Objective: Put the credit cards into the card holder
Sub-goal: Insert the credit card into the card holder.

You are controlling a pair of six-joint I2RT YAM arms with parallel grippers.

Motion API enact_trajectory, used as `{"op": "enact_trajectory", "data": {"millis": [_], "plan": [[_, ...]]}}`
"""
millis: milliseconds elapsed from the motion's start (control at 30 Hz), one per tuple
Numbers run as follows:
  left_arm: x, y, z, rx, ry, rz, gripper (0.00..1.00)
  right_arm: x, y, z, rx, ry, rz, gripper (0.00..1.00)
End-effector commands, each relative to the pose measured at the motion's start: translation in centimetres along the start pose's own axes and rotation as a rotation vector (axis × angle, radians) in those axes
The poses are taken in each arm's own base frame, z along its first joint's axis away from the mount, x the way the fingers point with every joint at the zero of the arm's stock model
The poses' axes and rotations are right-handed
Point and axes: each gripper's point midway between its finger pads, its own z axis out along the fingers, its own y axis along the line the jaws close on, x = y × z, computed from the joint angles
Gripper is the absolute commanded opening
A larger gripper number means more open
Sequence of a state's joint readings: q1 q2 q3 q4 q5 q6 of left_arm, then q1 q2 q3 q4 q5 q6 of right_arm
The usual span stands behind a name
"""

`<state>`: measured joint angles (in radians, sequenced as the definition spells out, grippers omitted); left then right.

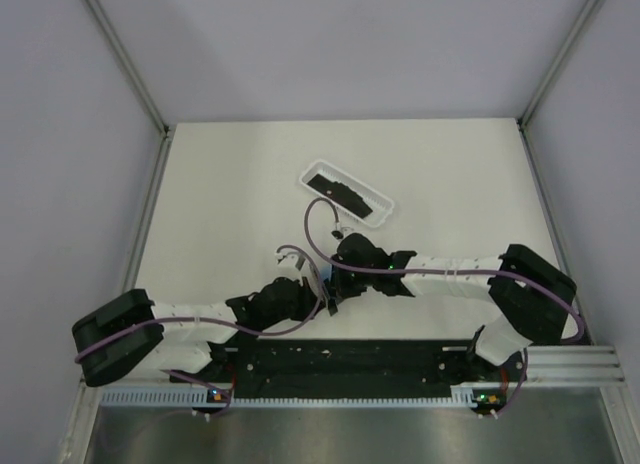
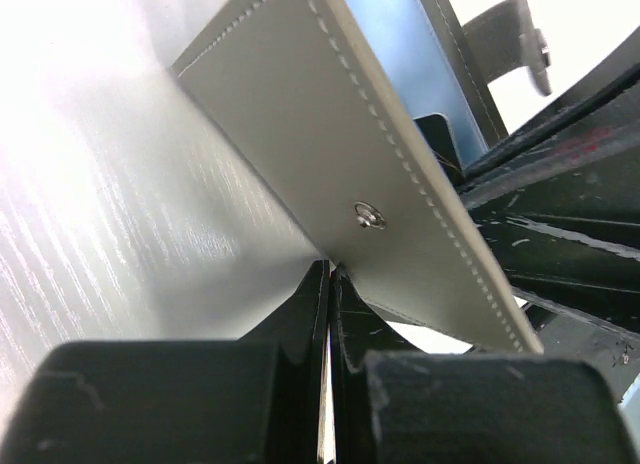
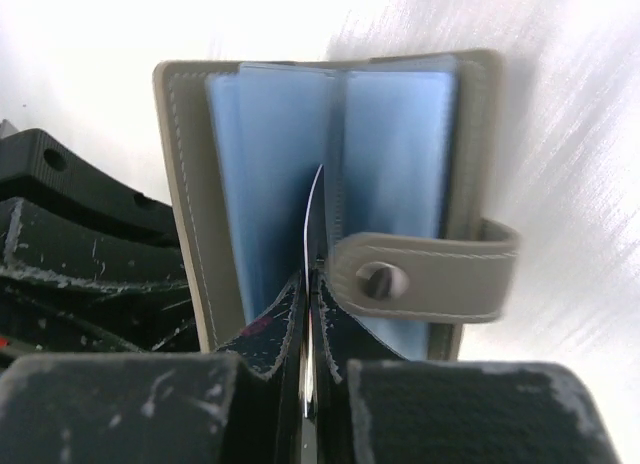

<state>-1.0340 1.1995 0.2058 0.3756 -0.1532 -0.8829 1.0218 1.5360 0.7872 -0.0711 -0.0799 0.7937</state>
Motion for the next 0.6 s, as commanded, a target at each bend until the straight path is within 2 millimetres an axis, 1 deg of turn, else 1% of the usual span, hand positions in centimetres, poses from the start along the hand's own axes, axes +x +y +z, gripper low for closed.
{"op": "enact_trajectory", "data": {"millis": [0, 133, 200, 300, 333, 400, 467, 500, 567], "plan": [[3.4, 3.7, -0.8, -0.107, 0.111, 0.022, 0.0, 0.7, 1.7, 1.4, -0.003, 0.032, -0.047, 0.0], [3.6, 3.6, -0.9, -0.1, 0.119, 0.014, 0.0, 1.2, 1.4, 1.9, 0.041, 0.049, -0.058, 0.0], [3.6, 3.4, -1.1, -0.09, 0.124, 0.01, 0.0, 1.2, 1.2, 1.8, 0.065, 0.052, -0.066, 0.0], [3.1, 2.5, -1.8, -0.056, 0.116, 0.0, 0.0, 1.4, 1.1, 1.6, 0.094, 0.064, -0.074, 0.0], [2.9, 2.1, -2.1, -0.043, 0.111, -0.004, 0.0, 1.0, 0.8, 1.6, 0.121, 0.047, -0.077, 0.0], [2.0, 1.3, -2.9, -0.016, 0.086, -0.011, 0.0, 0.9, 0.5, 1.5, 0.149, 0.042, -0.078, 0.0], [0.7, 0.2, -4.0, 0.017, 0.047, -0.01, 0.0, 0.9, 0.2, 1.5, 0.165, 0.042, -0.073, 0.0], [0.4, 0.3, -4.6, 0.013, 0.042, -0.007, 0.0, 1.0, 0.1, 1.5, 0.171, 0.042, -0.07, 0.0], [-1.0, -0.5, -5.9, 0.042, -0.002, 0.0, 0.0, 1.2, 0.0, 1.6, 0.178, 0.05, -0.07, 0.0]]}}
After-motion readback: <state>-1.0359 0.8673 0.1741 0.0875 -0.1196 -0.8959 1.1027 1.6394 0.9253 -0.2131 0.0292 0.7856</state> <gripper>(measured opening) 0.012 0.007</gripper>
